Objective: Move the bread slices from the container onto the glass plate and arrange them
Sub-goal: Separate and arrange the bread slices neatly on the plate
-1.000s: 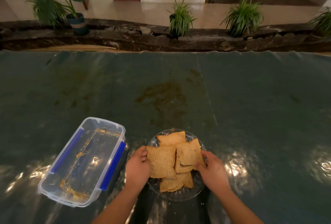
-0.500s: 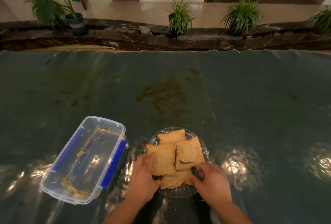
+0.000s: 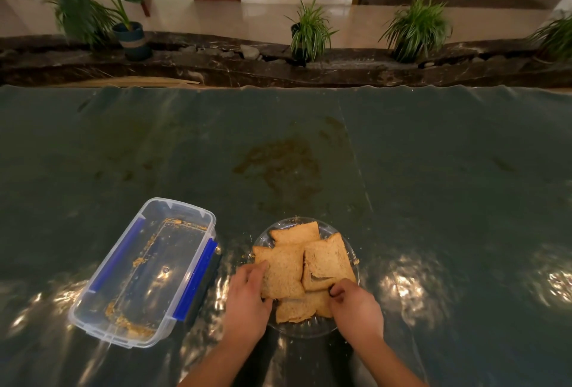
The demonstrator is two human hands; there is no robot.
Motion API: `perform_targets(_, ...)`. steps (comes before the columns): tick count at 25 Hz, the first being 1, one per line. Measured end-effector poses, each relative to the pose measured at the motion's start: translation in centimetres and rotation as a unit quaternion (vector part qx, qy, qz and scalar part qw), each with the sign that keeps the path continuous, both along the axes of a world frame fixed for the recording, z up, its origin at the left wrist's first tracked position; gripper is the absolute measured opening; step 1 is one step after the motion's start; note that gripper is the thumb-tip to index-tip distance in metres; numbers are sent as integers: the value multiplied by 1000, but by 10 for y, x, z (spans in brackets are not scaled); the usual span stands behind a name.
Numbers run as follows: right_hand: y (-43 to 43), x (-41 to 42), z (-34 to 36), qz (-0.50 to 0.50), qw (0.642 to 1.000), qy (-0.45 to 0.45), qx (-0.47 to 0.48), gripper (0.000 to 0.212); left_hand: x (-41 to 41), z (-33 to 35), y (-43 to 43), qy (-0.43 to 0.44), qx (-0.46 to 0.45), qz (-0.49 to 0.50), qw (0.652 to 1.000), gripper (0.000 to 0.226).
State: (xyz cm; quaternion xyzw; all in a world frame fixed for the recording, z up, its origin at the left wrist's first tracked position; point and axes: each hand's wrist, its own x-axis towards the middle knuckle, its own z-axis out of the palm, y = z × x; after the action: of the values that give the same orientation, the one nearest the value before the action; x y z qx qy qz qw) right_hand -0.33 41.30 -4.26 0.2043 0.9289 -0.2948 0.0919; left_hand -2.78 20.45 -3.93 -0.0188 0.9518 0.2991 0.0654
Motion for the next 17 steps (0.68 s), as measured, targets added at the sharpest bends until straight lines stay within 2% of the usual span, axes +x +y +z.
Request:
perform_targets(9, -5, 5, -6, 54, 997, 13, 47, 19, 14, -1, 0, 13, 36, 8, 999, 68)
perform_targets(15, 4, 7, -3, 74, 997, 27, 0, 19, 12, 4, -10, 48, 7, -9, 999, 56)
perform_targets(17, 10, 10, -3, 102, 994, 28, -1, 26, 15, 5, -11, 64, -29, -42, 997, 42)
